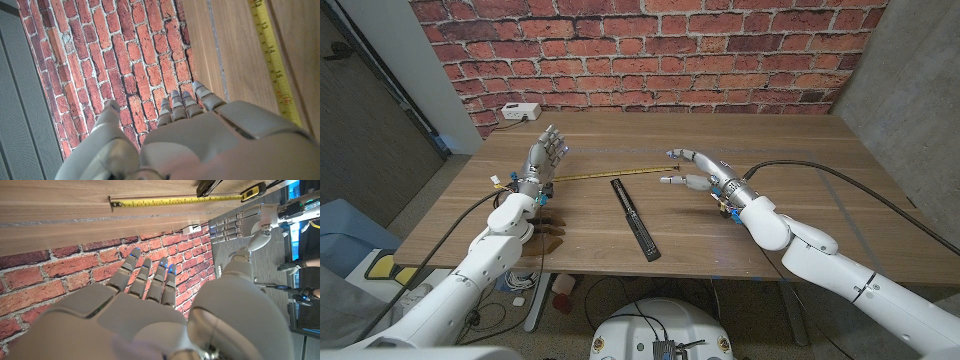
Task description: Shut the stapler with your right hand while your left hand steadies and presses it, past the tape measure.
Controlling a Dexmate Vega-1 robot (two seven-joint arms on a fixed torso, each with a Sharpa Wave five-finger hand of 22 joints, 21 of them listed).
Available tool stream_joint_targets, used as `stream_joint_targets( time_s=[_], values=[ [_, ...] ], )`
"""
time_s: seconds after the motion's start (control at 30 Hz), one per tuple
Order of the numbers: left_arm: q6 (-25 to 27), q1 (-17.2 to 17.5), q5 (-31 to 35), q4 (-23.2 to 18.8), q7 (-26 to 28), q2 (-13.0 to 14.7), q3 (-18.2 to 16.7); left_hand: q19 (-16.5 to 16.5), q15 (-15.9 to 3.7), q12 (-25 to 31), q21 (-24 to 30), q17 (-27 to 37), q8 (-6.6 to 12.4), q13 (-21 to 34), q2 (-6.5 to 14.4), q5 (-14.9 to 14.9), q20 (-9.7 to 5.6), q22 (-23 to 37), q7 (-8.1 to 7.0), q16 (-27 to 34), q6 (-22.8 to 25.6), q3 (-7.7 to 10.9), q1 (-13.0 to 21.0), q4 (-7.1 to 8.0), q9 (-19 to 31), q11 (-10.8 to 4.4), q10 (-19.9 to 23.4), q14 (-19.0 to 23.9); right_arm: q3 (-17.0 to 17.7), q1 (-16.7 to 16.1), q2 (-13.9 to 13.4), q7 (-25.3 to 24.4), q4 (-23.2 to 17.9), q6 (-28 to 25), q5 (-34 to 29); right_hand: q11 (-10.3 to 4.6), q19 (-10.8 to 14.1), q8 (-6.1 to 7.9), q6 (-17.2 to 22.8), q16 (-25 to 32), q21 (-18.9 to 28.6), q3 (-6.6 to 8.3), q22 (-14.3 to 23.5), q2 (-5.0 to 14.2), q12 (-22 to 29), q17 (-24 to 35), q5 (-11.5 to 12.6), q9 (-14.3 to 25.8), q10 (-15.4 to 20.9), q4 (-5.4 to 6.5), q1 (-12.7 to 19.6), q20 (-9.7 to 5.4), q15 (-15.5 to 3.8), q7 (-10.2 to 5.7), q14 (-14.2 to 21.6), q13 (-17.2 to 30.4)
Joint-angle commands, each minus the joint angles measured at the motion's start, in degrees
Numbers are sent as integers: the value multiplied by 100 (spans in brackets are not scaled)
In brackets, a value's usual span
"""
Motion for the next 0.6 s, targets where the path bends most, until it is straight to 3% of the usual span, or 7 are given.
stream_joint_targets(
  time_s=[0.03, 0.17, 0.27, 0.37, 0.6],
  values=[
    [47, 56, 19, -106, 51, 50, -24, -4, 30, 35, 4, 1, 37, 11, 195, 30, -3, 12, 50, 18, 1, 116, 87, 2, 10, 40, 23, 7, -82, -34, -4, 94, -67, 31, -122, 95, 14, -19, 0, -8, -11, -13, 30, 1, -12, 44, 72, 20, 26, 17, -44, -20, -571, 187, 12, 11],
    [-64, 33, -28, -10, -74, -4, -24, 4, 27, 35, 10, -5, 34, 9, 287, 30, 5, 10, 47, 21, -7, 171, 139, -7, 10, 48, 21, 19, -106, -49, -7, 105, -101, -12, -214, 142, 29, -38, -28, 6, -7, -16, 31, 5, -29, 55, 83, 20, 19, 22, -50, -1, -535, 266, 39, 11],
    [-46, 28, 1, -17, -32, -4, -16, 32, 9, 38, 26, -6, 37, 7, 515, 37, -11, 11, 34, 23, 0, 300, 231, 17, 11, 58, 22, 27, -120, -57, -16, 133, -136, -72, -278, 140, 32, -52, -54, 15, -6, -17, 31, 7, -44, 60, 88, 20, -6, 23, -49, 9, -539, 264, 58, 11],
    [118, 55, 87, -136, 155, 62, -3, 58, 12, 47, 37, -6, 40, 8, 585, 38, -17, 11, 42, 28, 5, 352, 264, 33, 12, 63, 43, 45, -127, -72, -29, 158, -168, -83, -302, 160, 113, -44, -5, 38, 19, -11, 31, 14, -108, 71, 108, 25, -107, 12, -20, 51, -490, 97, 120, 8],
    [89, 81, 83, -156, 190, 35, -18, 79, 100, 37, 41, -15, 47, 7, 685, 37, 60, 9, 136, 25, 40, 509, 412, 7, 13, 117, 17, 77, -129, -85, -76, 254, -250, -132, -344, 193, 382, -35, 59, 96, 108, 2, 40, 57, -157, 98, 125, 36, -169, 21, -12, 92, -446, 68, 249, 8]
  ],
)
